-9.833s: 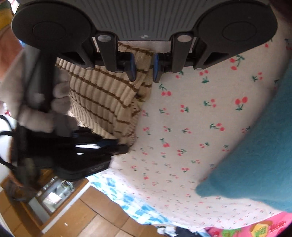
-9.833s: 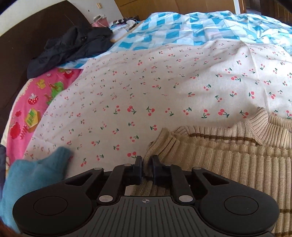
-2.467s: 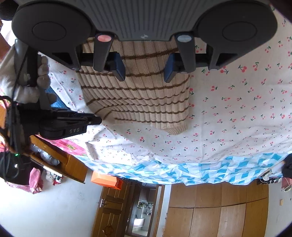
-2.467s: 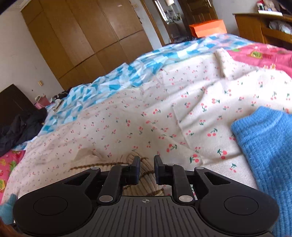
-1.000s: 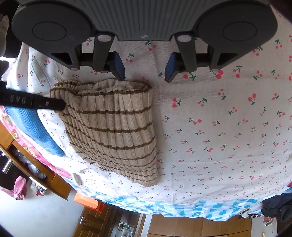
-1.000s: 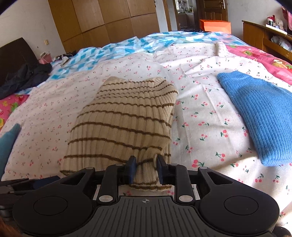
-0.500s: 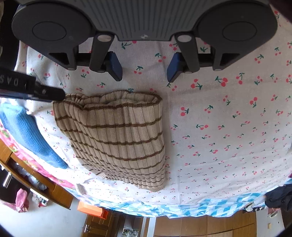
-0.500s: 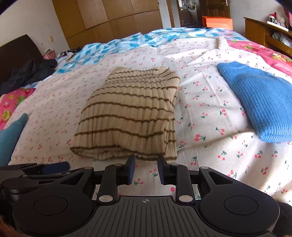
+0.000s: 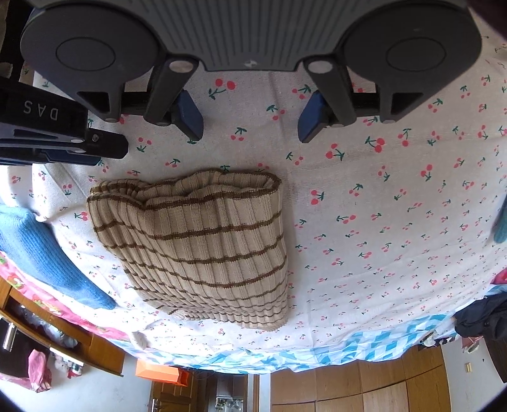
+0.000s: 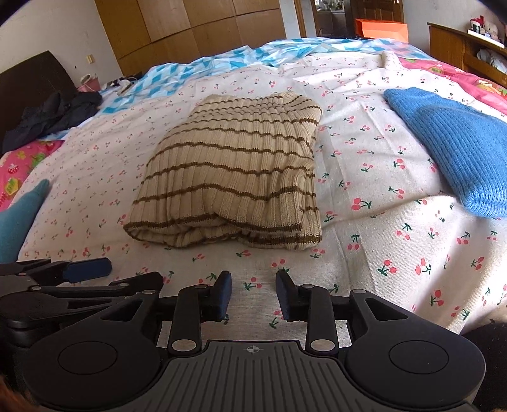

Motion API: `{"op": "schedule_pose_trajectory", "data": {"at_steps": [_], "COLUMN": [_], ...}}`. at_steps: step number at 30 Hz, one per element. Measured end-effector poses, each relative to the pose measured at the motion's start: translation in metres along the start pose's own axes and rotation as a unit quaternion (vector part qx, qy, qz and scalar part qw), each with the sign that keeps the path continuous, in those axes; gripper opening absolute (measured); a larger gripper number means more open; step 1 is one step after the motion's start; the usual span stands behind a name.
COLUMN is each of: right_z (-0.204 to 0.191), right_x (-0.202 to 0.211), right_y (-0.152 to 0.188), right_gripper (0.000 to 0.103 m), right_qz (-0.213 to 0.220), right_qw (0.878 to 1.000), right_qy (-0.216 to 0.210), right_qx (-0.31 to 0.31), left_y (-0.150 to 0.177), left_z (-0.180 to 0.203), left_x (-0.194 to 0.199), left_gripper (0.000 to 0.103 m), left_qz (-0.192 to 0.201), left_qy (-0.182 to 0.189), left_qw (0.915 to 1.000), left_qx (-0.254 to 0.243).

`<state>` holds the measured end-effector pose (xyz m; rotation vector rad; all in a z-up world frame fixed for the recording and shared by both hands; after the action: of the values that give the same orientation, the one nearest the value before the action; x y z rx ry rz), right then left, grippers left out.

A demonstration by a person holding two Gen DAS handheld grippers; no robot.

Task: Fold small clothes

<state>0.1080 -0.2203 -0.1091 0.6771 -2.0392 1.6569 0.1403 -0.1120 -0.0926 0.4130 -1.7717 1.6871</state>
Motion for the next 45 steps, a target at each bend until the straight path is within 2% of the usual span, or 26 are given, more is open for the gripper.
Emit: {"op": "schedule_pose_trajectory", "data": {"at_steps": [10, 13, 17, 23, 32, 45], "right_z": [0.004, 0.004, 0.002, 0.001, -0.002, -0.004], "right_x": [0.004, 0.006, 0.009, 0.009, 0.009, 0.008], "right_y": [-0.006, -0.006, -0.007, -0.005, -0.002, 0.0], "right_gripper": [0.038, 0.038, 0.044, 0.045, 0.054, 0.055], "right_qz": [0.015, 0.019, 0.027, 0.025, 0.026, 0.023], "right_qw": [1.0, 0.999, 0.999, 0.998, 0.997, 0.997], "right_qy": [0.016, 0.022, 0.027, 0.034, 0.04, 0.038], "right_qx": [0.008, 0.014, 0.026, 0.036, 0.054, 0.059], "left_y": [0.001, 0.001, 0.0, 0.001, 0.002, 0.003], "left_z": [0.001, 0.001, 0.0, -0.004, -0.005, -0.01], "left_x": [0.003, 0.004, 0.006, 0.008, 0.01, 0.008], "left_gripper": [0.073, 0.078, 0.079, 0.084, 0.09, 0.091], "left_qz": [0.006, 0.009, 0.011, 0.012, 0.015, 0.012], "left_qy": [-0.011, -0.018, -0.021, -0.027, -0.044, -0.048], "left_qw": [0.9999, 0.9997, 0.9996, 0.9995, 0.9985, 0.9985], "left_qx": [-0.011, -0.015, -0.018, -0.011, -0.03, -0.022]}}
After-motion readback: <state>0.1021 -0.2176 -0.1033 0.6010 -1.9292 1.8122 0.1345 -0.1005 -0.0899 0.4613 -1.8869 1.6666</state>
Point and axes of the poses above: each gripper's, at about its wrist camera, not at the fingertips, and x roughly against the way its jaws point, z to its right, y to its underside, the point moved 10 cm from there along -x, roughly the way its jaws point, and after that the axes turned 11 degrees about z, right-handed, at the moved point
